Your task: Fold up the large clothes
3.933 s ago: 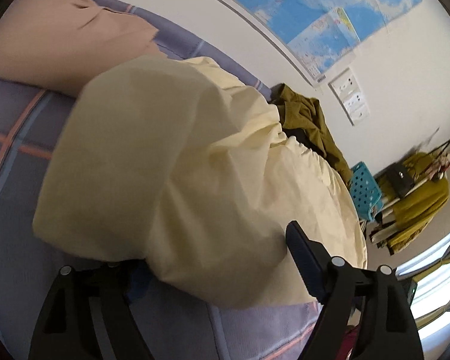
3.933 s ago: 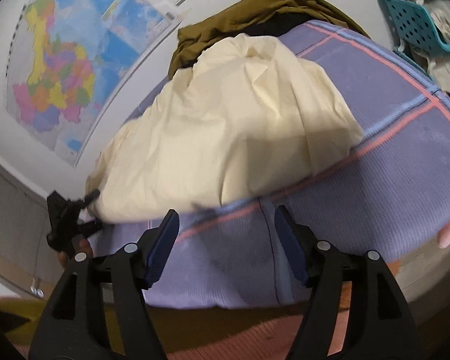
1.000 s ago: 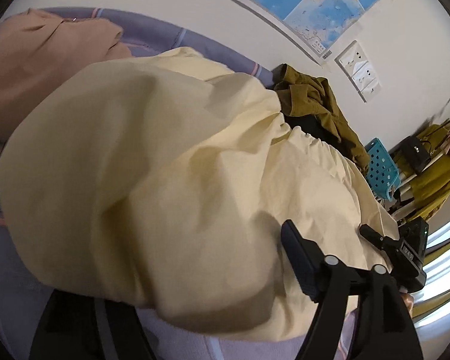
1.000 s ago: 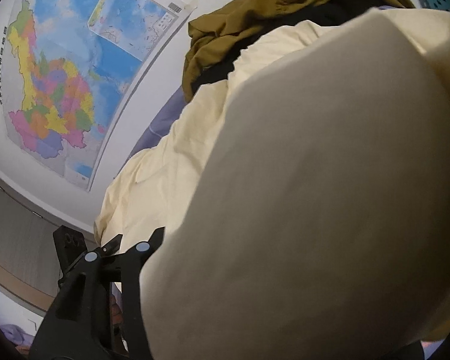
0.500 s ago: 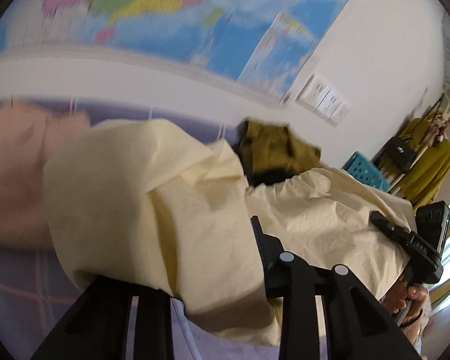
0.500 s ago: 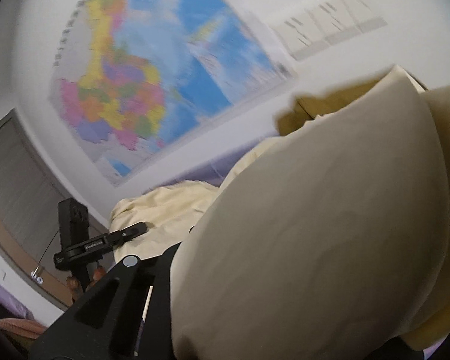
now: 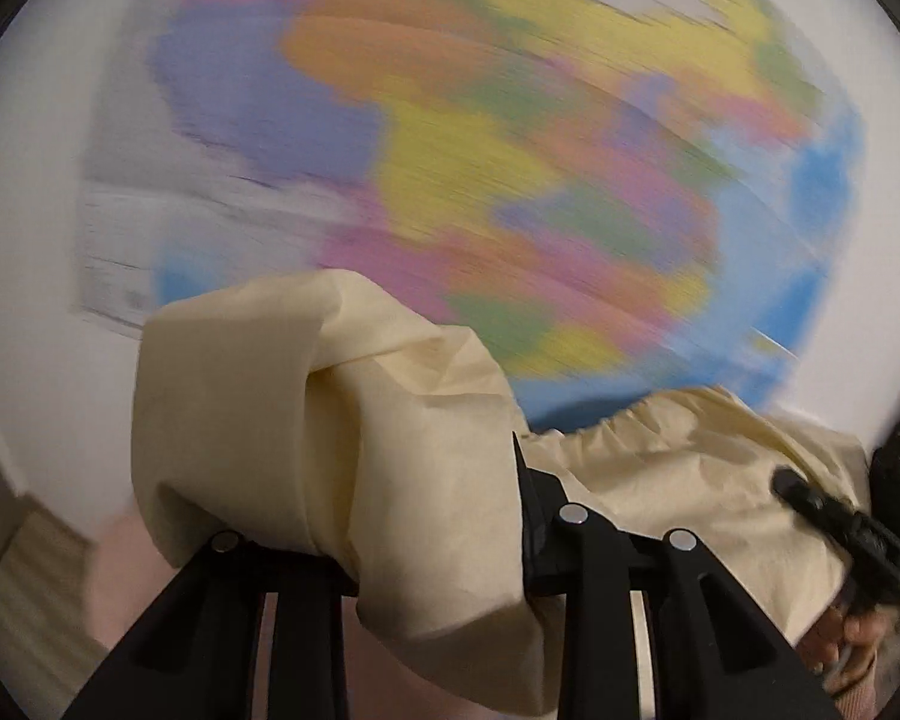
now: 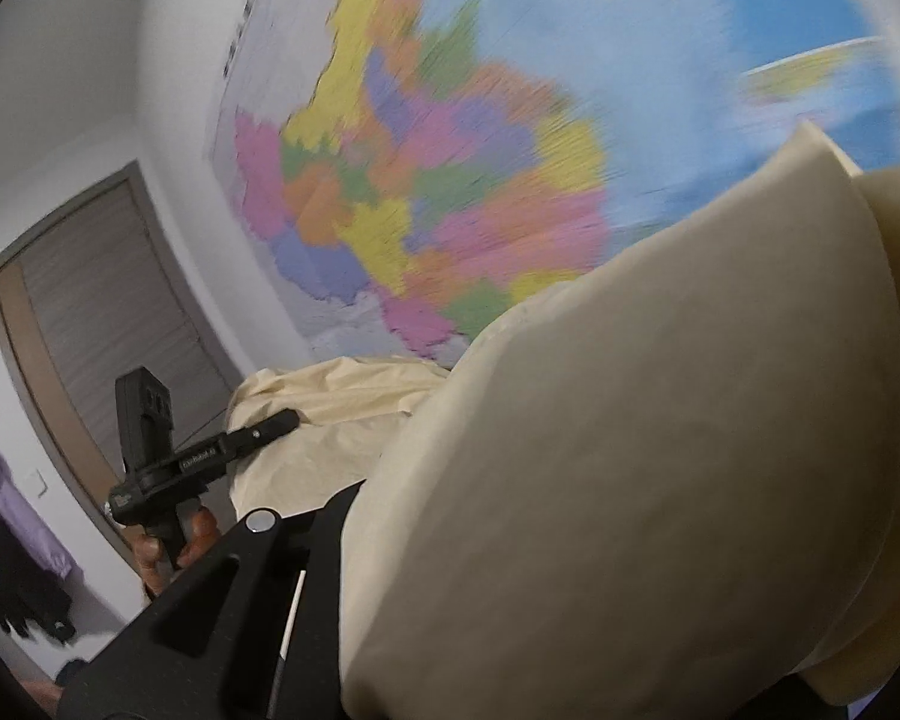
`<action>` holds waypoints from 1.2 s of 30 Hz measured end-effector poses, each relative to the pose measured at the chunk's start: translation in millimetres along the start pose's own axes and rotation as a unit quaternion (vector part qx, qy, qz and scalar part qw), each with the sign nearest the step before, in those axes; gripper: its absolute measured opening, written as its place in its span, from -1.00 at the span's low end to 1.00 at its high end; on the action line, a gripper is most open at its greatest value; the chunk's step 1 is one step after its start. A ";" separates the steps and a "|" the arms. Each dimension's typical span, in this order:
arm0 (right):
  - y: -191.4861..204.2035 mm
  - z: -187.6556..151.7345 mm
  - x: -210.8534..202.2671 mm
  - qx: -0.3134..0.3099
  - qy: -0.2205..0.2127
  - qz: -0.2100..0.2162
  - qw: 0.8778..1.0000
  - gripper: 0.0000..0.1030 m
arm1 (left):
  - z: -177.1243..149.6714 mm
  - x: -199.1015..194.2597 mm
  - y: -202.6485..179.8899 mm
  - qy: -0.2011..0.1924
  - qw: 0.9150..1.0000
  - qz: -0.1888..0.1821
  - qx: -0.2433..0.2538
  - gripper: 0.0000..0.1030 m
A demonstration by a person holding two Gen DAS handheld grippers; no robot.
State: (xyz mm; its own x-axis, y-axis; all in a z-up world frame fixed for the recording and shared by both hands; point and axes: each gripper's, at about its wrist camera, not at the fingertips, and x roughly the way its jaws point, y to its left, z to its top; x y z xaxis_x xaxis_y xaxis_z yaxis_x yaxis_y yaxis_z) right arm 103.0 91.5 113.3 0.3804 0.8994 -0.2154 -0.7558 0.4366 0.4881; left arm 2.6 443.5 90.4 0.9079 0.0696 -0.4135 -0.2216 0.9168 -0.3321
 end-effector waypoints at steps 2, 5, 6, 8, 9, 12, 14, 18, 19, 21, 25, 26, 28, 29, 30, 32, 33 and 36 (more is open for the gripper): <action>6.9 -1.6 35.3 0.009 0.013 0.022 1.000 -0.75 | 11.6 3.9 25.2 -0.014 0.999 0.035 0.000 -0.45; 22.5 -20.5 90.9 -0.002 0.027 0.040 0.999 -0.76 | 19.8 13.9 77.6 -0.031 0.997 0.076 -0.014 -0.45; 26.3 -30.0 104.8 -0.008 0.034 0.039 0.999 -0.75 | 18.0 15.6 96.3 -0.035 0.995 0.087 -0.024 -0.45; 27.9 -57.0 139.8 0.003 0.067 0.047 0.997 -0.75 | 5.2 27.2 142.6 -0.034 0.993 0.107 -0.044 -0.45; 27.9 -70.4 154.7 0.002 0.083 0.041 0.996 -0.75 | -1.7 34.1 156.2 -0.028 0.991 0.118 -0.055 -0.45; 11.0 -128.5 199.2 0.033 0.166 0.022 0.985 -0.65 | -48.5 72.1 210.4 0.032 0.982 0.169 -0.084 -0.45; 4.8 -153.5 207.2 0.035 0.204 0.020 0.978 -0.51 | -71.2 85.9 230.0 0.061 0.975 0.185 -0.102 -0.43; 2.6 -161.0 189.5 0.034 0.231 0.022 0.972 -0.26 | -89.9 81.3 246.0 0.073 0.976 0.168 -0.118 -0.30; -0.2 -159.7 183.9 0.045 0.237 0.031 0.970 -0.14 | -90.7 80.3 246.3 0.075 0.976 0.169 -0.115 -0.27; -6.3 -159.2 173.5 0.060 0.247 0.044 0.966 0.03 | -92.8 79.2 247.4 0.085 0.975 0.174 -0.111 -0.21; -21.8 -168.4 143.5 0.099 0.281 0.070 0.952 0.10 | -102.7 90.8 252.6 0.115 0.970 0.175 -0.126 -0.03; -22.7 -168.4 136.9 0.098 0.280 0.065 0.953 0.13 | -103.7 91.5 252.6 0.118 0.969 0.179 -0.125 -0.01; -29.6 -170.3 114.3 0.104 0.278 0.054 0.953 0.39 | -105.3 92.6 248.7 0.124 0.967 0.194 -0.107 0.02; -33.4 -168.4 105.9 0.114 0.273 0.057 0.953 0.38 | -106.2 93.6 247.9 0.128 0.966 0.200 -0.107 0.07; -36.8 -164.6 91.8 0.109 0.264 0.049 0.957 0.34 | -106.2 95.1 248.1 0.133 0.963 0.205 -0.109 0.09; -38.8 -157.1 76.5 0.088 0.250 0.026 0.964 0.25 | -105.2 96.8 247.2 0.141 0.961 0.212 -0.110 0.12; -41.6 -153.4 64.1 0.077 0.243 0.012 0.967 0.14 | -104.5 96.2 245.4 0.144 0.960 0.214 -0.107 0.12; -52.9 -131.1 71.0 0.079 0.226 -0.030 0.970 0.01 | -102.0 83.3 236.5 0.134 0.963 0.210 -0.100 0.11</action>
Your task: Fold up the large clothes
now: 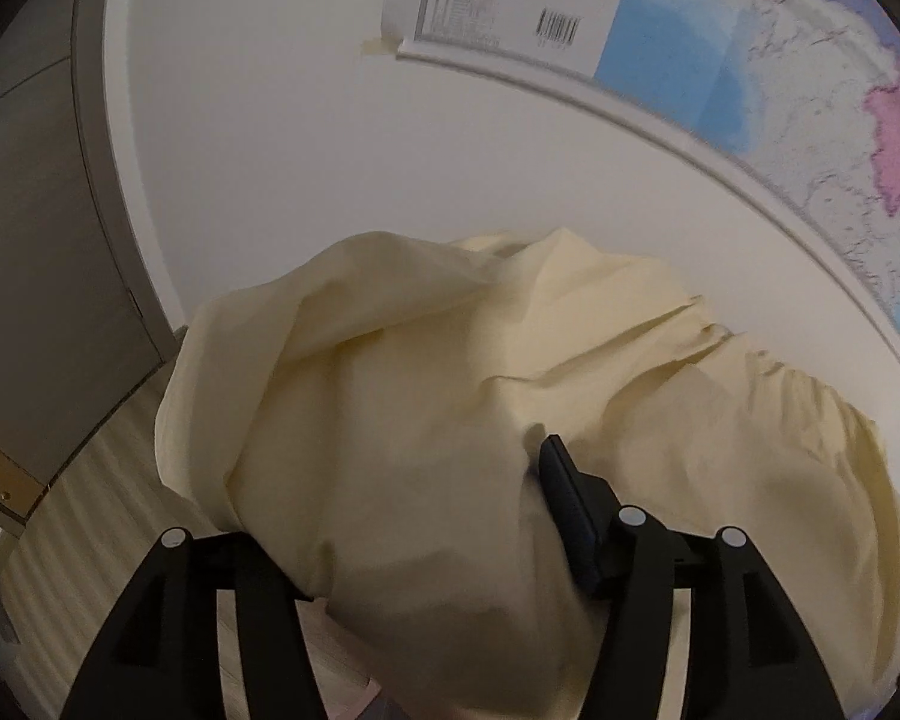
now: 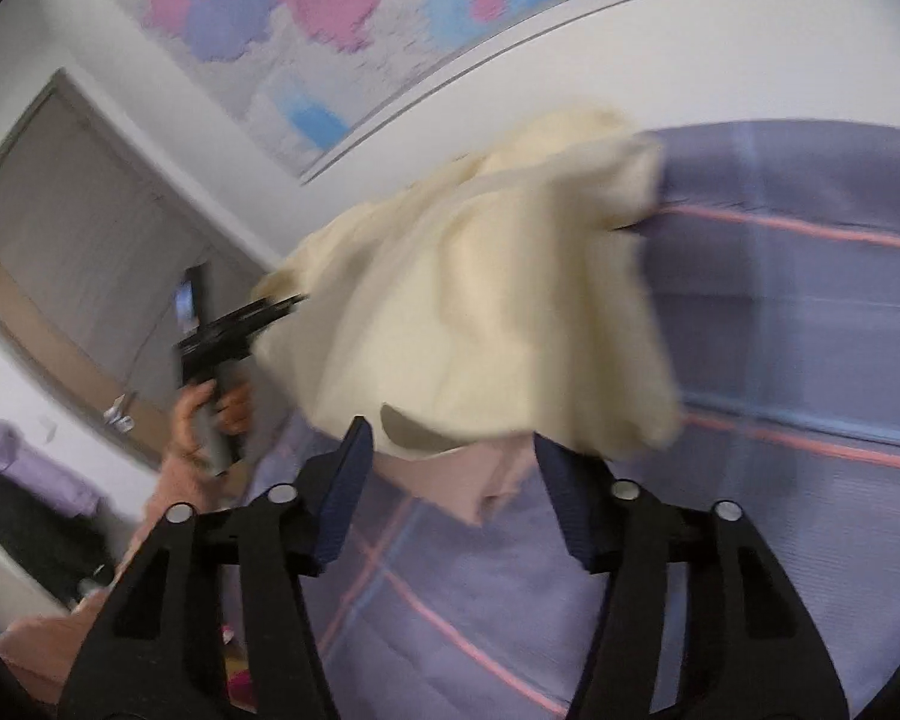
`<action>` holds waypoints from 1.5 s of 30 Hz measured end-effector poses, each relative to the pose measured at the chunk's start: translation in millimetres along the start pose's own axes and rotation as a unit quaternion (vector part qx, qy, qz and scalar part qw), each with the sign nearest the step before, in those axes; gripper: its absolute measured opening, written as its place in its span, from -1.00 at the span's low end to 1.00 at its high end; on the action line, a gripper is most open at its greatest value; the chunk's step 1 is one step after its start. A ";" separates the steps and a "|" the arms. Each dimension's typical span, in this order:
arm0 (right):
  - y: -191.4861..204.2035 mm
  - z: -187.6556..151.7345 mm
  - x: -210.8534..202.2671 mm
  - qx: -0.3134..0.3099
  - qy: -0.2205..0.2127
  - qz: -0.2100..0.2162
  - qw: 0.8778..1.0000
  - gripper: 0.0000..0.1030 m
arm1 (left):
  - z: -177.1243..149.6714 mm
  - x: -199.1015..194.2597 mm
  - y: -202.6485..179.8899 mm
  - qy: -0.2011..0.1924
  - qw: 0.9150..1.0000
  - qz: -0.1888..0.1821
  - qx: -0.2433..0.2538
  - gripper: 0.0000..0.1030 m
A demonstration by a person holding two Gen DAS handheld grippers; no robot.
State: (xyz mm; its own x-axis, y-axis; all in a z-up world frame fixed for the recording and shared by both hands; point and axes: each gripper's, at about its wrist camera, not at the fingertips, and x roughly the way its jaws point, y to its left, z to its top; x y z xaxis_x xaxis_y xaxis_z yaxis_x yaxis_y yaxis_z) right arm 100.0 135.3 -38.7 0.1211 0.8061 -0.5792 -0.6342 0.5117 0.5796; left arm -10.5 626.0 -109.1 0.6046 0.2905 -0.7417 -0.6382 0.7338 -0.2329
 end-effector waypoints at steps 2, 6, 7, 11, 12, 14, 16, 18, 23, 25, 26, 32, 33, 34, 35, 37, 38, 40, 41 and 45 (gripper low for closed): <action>-6.8 3.9 5.3 0.022 -0.004 -0.011 1.000 0.02 | -4.6 -15.7 -2.4 -0.013 1.000 0.001 0.011 0.11; -29.3 1.4 5.3 0.059 -0.022 -0.042 0.997 0.02 | -17.7 -40.4 -1.8 -0.018 0.999 0.012 0.026 0.11; -30.2 -4.6 12.4 0.061 -0.024 -0.036 0.997 0.04 | -17.6 -40.8 -0.7 -0.019 0.999 0.009 0.024 0.11; -16.8 -6.1 15.4 0.030 -0.027 -0.015 0.999 -0.64 | -2.2 -20.5 2.3 0.001 1.000 0.015 0.020 0.10; -8.7 -3.0 17.1 0.019 -0.030 -0.016 0.999 -0.77 | 4.9 -14.8 2.8 0.001 0.999 0.025 0.020 0.09; 5.6 -11.2 13.5 -0.022 -0.021 -0.013 0.999 -0.82 | 12.6 -11.7 -5.1 -0.007 0.999 0.038 0.024 0.07; 13.3 -15.7 11.9 -0.043 -0.010 -0.019 0.999 -0.78 | 16.8 -2.2 -3.7 -0.007 0.999 0.049 0.018 0.07; 16.6 -19.8 5.1 -0.059 -0.017 -0.038 0.997 -0.77 | 15.1 6.5 -3.6 0.009 0.998 0.051 0.021 0.11; 17.3 -26.6 -20.8 -0.096 -0.053 -0.098 0.989 -0.12 | -0.3 -24.9 -0.3 0.009 0.999 -0.020 0.037 0.31; 13.9 -21.7 -20.9 -0.095 -0.063 -0.097 0.989 -0.09 | -6.1 -57.0 8.5 -0.038 0.996 -0.072 0.030 0.40; 11.7 -18.6 -15.1 -0.095 -0.058 -0.088 0.990 -0.16 | -8.3 -66.8 11.4 -0.049 0.995 -0.076 0.032 0.41; -6.6 -24.8 27.1 -0.072 0.030 -0.067 0.995 -0.88 | -21.4 -78.4 6.1 -0.054 0.996 -0.041 0.056 0.41; -8.5 -28.0 28.6 -0.072 0.044 -0.074 0.994 -0.82 | -23.5 -79.0 -0.2 -0.053 0.996 -0.038 0.064 0.41; -7.4 -27.8 25.3 -0.076 0.040 -0.081 0.993 -0.70 | -27.0 -81.6 5.3 -0.056 0.995 -0.028 0.072 0.41; -4.4 -25.5 17.8 -0.083 0.027 -0.091 0.992 -0.64 | -29.4 -81.5 1.2 -0.058 0.995 -0.018 0.083 0.41; 6.4 -15.9 -2.6 -0.095 -0.012 -0.101 0.990 -0.60 | -30.6 -75.1 -7.6 -0.054 0.993 -0.027 0.098 0.41; 14.4 -10.5 -11.6 -0.106 -0.034 -0.099 0.989 -0.60 | -30.6 -72.2 -12.4 -0.053 0.993 -0.029 0.103 0.41; 35.6 2.2 -17.4 -0.140 -0.061 -0.090 0.984 -0.37 | -28.6 -63.4 -22.8 -0.049 0.992 -0.029 0.112 0.41; 43.4 7.9 -14.0 -0.147 -0.064 -0.088 0.983 -0.22 | -27.9 -58.0 -27.2 -0.047 0.992 -0.026 0.113 0.41; 56.7 26.9 35.8 -0.157 -0.041 -0.078 0.984 -0.15 | -28.6 -30.8 -35.3 -0.025 0.993 -0.018 0.113 0.42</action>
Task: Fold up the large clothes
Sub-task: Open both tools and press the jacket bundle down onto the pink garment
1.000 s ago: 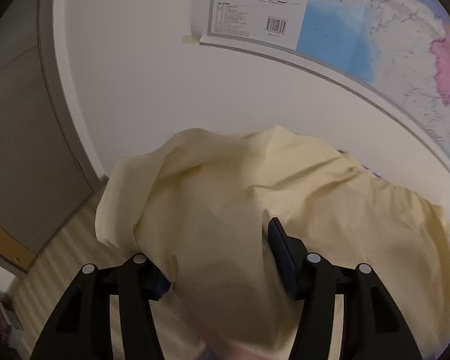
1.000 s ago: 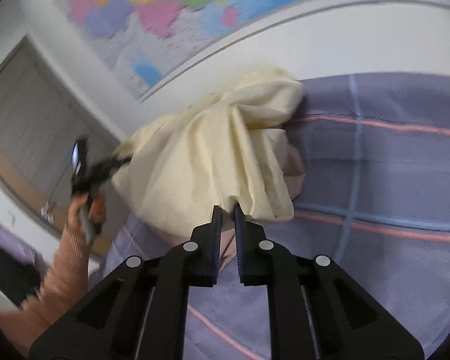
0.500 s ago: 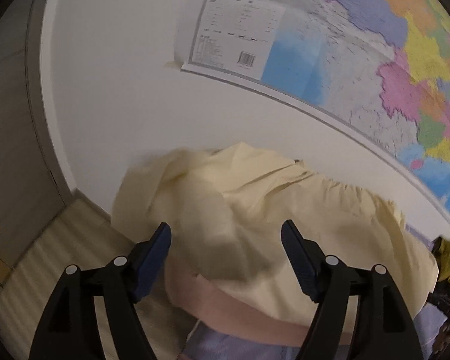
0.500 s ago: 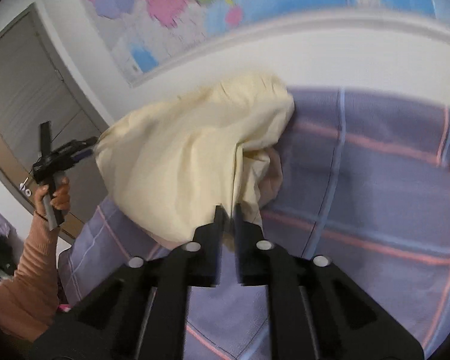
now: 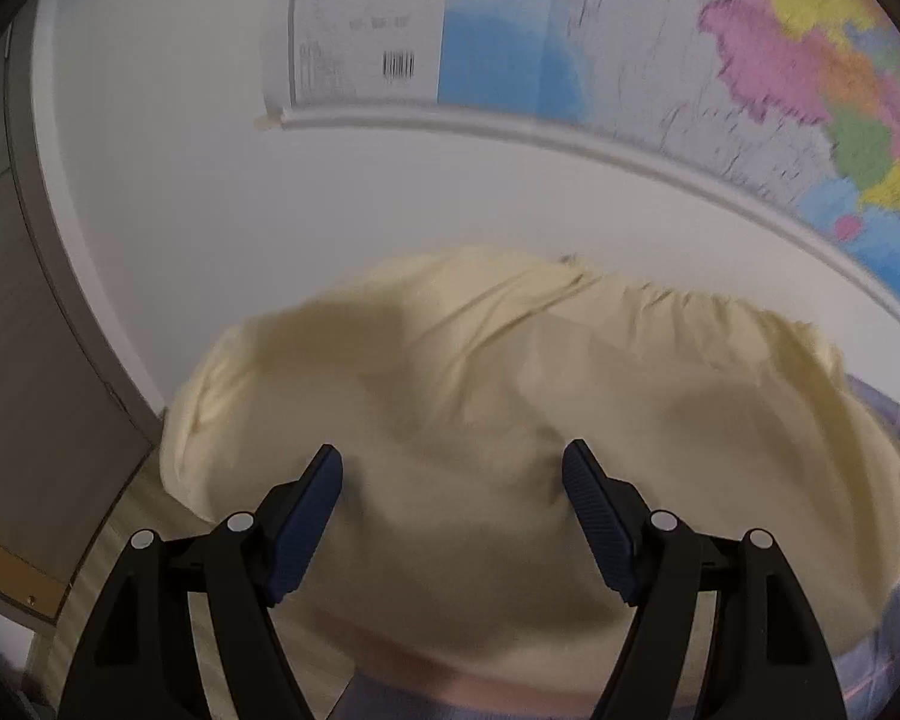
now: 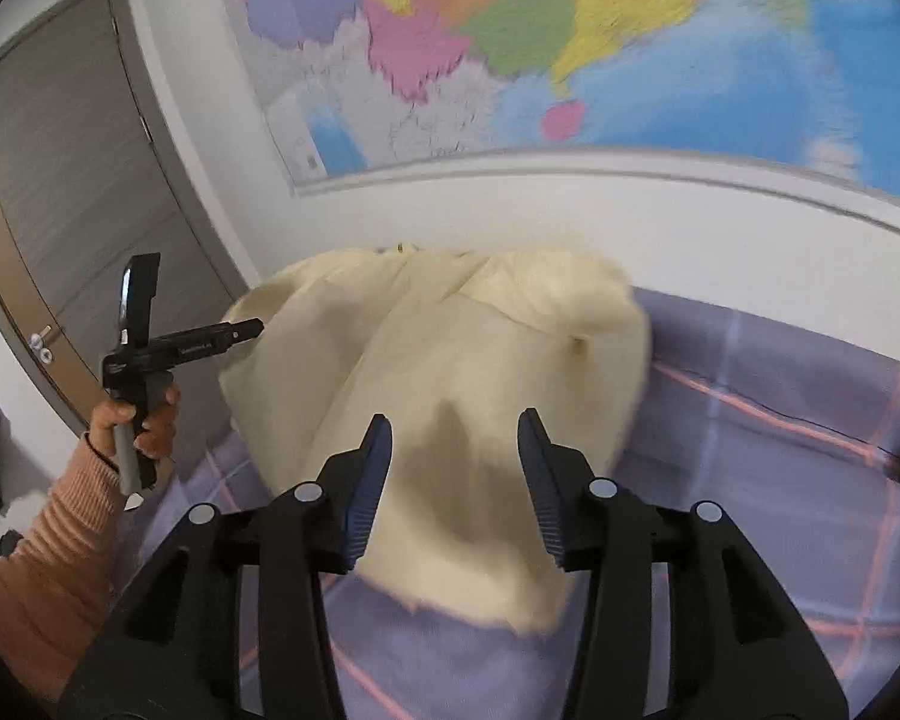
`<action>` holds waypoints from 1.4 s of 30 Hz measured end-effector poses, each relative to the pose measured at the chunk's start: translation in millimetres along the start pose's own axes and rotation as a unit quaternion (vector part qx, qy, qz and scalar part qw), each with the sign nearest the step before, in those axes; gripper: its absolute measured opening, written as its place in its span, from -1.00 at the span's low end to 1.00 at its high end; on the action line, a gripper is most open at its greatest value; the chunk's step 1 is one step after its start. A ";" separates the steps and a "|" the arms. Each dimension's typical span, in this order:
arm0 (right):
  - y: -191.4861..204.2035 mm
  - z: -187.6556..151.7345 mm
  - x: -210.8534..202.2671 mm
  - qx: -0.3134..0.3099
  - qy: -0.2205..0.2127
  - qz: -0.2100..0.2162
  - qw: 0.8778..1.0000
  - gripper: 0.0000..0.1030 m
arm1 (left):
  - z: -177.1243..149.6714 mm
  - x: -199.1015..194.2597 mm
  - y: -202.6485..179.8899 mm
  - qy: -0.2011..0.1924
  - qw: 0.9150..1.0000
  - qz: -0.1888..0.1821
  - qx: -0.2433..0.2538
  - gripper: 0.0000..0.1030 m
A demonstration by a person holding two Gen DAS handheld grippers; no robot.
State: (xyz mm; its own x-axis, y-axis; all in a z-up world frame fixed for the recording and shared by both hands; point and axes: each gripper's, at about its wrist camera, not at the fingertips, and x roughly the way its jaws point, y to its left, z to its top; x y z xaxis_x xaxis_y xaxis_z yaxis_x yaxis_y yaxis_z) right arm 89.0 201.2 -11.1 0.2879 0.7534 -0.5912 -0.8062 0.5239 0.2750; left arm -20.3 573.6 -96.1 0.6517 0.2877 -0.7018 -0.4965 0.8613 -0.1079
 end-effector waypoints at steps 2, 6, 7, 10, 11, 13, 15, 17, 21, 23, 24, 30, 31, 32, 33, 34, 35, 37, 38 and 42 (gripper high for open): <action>-0.5 -3.3 34.1 0.002 0.037 0.002 0.999 -0.16 | -2.7 14.4 5.3 0.012 1.000 0.001 -0.017 0.46; -7.4 -20.1 66.4 0.033 0.074 0.007 0.997 -0.15 | -6.9 20.8 11.4 0.012 0.999 0.005 -0.030 0.55; -8.0 -21.7 64.6 0.034 0.071 0.008 0.997 -0.15 | -7.2 18.1 9.3 0.008 1.000 0.012 -0.026 0.55; -9.6 -21.3 57.8 0.036 0.071 0.010 0.997 -0.16 | -9.0 1.4 -4.4 -0.012 1.000 0.022 -0.007 0.53; -9.7 -20.2 53.6 0.037 0.068 0.011 0.997 -0.15 | -10.8 -6.0 -9.6 -0.023 0.999 0.024 -0.002 0.53; -5.0 -18.4 42.1 0.030 0.051 0.004 0.998 -0.12 | -16.1 -22.9 -24.1 -0.043 0.999 0.008 0.017 0.59; 0.8 -18.4 31.6 0.025 0.032 0.013 0.999 -0.12 | -22.8 -38.2 -40.2 -0.058 0.998 0.001 0.035 0.62; 11.0 -19.6 26.3 0.009 0.024 0.012 1.000 -0.12 | -32.6 -50.8 -55.2 -0.066 0.996 -0.021 0.048 0.65; 24.9 -28.5 39.7 -0.022 0.049 0.012 0.998 -0.11 | -55.1 -53.4 -78.4 -0.053 0.995 -0.054 0.058 0.65; 23.4 -34.9 47.3 -0.027 0.060 0.011 0.998 -0.10 | -62.8 -40.0 -87.2 -0.037 0.996 -0.037 0.071 0.65; 22.0 -37.4 49.7 -0.026 0.061 0.012 0.998 -0.09 | -67.1 -35.9 -93.9 -0.040 0.996 -0.021 0.082 0.65; 21.1 -39.2 46.3 -0.018 0.063 0.010 0.998 -0.04 | -62.9 -34.6 -97.3 -0.040 0.997 -0.008 0.070 0.68; 21.7 -39.0 44.3 -0.015 0.061 0.012 0.998 0.01 | -61.6 -36.7 -98.0 -0.041 0.997 -0.012 0.066 0.68; 22.2 -37.3 45.5 -0.014 0.059 0.014 0.998 0.03 | -61.7 -40.0 -99.9 -0.045 0.997 -0.010 0.062 0.68; 23.5 -36.8 43.6 -0.016 0.059 0.014 0.998 0.05 | -63.0 -44.0 -103.4 -0.051 0.997 -0.004 0.063 0.68; 24.3 -36.2 42.4 -0.018 0.059 0.013 0.998 0.08 | -66.6 -50.3 -108.9 -0.057 0.996 0.000 0.067 0.68; 24.5 -36.4 39.4 -0.020 0.058 0.014 0.998 0.08 | -69.4 -55.3 -112.9 -0.063 0.996 0.003 0.070 0.68; 25.9 -36.3 33.9 -0.021 0.055 0.017 0.998 0.08 | -72.3 -65.5 -120.5 -0.075 0.994 0.009 0.077 0.68; 27.4 -35.1 33.4 -0.023 0.055 0.019 0.998 0.08 | -72.7 -70.2 -123.3 -0.081 0.994 0.008 0.079 0.68; 31.6 -31.7 24.0 -0.022 0.042 0.026 0.999 0.10 | -74.1 -84.8 -129.6 -0.094 0.993 0.006 0.072 0.72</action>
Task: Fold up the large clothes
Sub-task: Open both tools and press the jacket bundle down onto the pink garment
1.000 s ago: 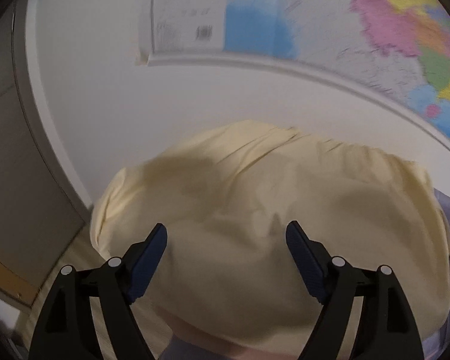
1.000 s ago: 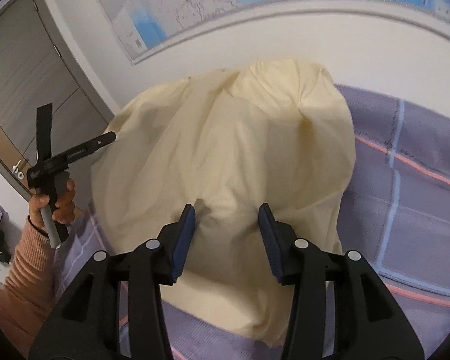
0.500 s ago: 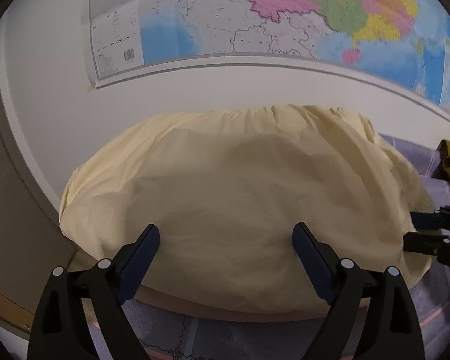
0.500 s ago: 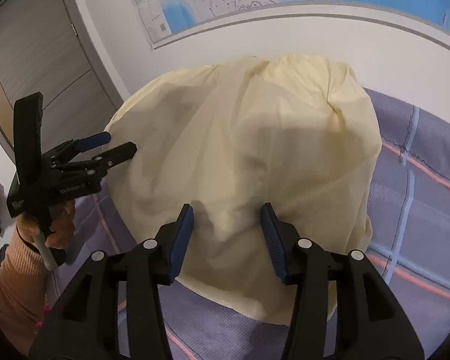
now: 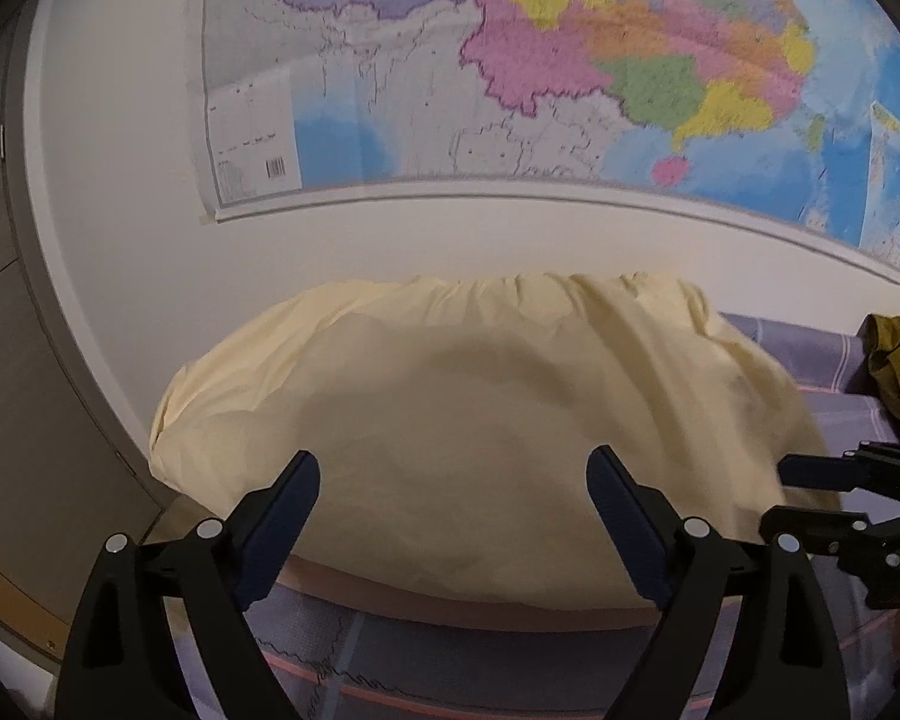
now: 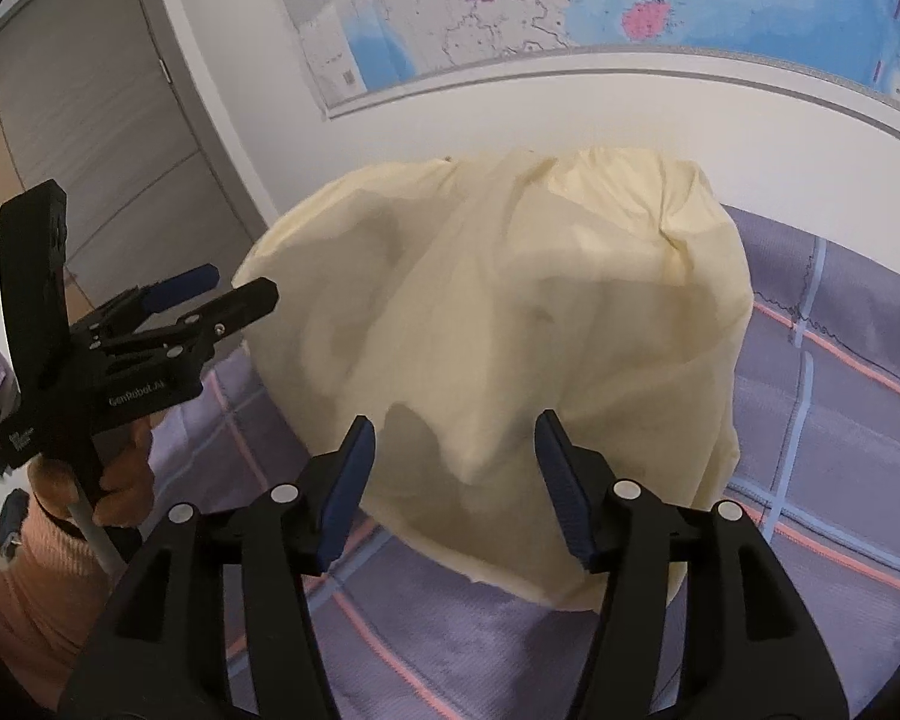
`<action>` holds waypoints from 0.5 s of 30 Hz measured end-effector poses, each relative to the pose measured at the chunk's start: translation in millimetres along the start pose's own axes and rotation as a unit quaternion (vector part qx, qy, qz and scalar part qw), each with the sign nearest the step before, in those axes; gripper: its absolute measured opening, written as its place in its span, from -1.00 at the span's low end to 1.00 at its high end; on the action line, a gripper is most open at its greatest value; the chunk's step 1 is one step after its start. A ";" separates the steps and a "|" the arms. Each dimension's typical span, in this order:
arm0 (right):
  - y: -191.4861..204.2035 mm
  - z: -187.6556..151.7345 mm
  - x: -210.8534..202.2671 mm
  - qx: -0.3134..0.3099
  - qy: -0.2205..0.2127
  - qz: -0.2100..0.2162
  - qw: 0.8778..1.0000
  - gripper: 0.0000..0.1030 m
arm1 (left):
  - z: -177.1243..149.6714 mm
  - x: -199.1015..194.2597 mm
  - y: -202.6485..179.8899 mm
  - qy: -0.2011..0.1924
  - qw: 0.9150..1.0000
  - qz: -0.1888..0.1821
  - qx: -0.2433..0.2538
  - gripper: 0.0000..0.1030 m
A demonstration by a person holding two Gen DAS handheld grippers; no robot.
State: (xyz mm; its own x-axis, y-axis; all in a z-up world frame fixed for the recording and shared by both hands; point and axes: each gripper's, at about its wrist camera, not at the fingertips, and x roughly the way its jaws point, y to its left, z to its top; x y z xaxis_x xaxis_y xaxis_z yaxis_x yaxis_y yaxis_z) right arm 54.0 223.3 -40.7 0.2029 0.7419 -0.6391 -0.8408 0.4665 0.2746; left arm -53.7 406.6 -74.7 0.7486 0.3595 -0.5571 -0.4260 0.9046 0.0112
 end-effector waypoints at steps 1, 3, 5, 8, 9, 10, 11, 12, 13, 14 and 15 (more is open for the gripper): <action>1.1 0.6 -2.2 -0.002 -0.004 -0.001 1.000 0.14 | -0.2 -3.8 -1.5 -0.002 1.000 0.001 -0.002 0.76; 5.0 -1.2 -8.6 -0.009 -0.011 -0.005 1.000 0.15 | -1.1 -11.9 -3.9 -0.007 1.000 0.001 -0.008 0.85; 8.2 -3.7 -13.2 -0.013 -0.013 -0.005 1.000 0.23 | -2.5 -18.8 -6.9 -0.012 1.000 0.005 -0.008 0.87; 10.5 -7.5 -18.8 -0.016 -0.018 -0.016 1.000 0.30 | -5.8 -28.7 -14.5 -0.017 1.000 0.019 -0.005 0.87; 10.8 -9.3 -20.6 -0.015 -0.018 -0.022 0.999 0.36 | -7.0 -32.0 -15.5 -0.017 1.000 0.022 -0.009 0.87; 10.2 -11.7 -24.1 -0.011 -0.022 -0.027 0.999 0.38 | -8.2 -34.7 -16.2 -0.016 1.000 0.020 -0.014 0.87; 9.6 -13.4 -26.5 -0.011 -0.024 -0.027 0.999 0.38 | -9.7 -37.6 -16.6 -0.015 1.000 0.021 -0.018 0.87; 10.8 -16.2 -29.9 -0.015 -0.026 -0.031 0.999 0.40 | -11.0 -39.9 -17.2 -0.013 0.999 0.022 -0.023 0.87; 12.0 -18.3 -32.6 -0.019 -0.028 -0.039 0.999 0.45 | -13.3 -41.8 -18.7 -0.008 0.999 0.023 -0.027 0.87; 13.0 -20.9 -36.1 -0.022 -0.032 -0.045 0.998 0.50 | -15.4 -43.1 -20.3 -0.003 0.999 0.024 -0.031 0.87; 14.5 -24.4 -41.5 -0.023 -0.039 -0.043 0.998 0.61 | -19.5 -45.1 -23.0 0.003 0.999 0.025 -0.039 0.87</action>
State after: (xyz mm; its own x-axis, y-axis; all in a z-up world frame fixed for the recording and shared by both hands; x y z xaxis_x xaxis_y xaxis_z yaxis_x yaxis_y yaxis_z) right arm 21.2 187.5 -27.7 0.3127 0.7364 -0.6000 -0.8401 0.5092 0.1871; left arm -87.6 365.1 -66.1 0.7224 0.4013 -0.5631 -0.5003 0.8655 -0.0251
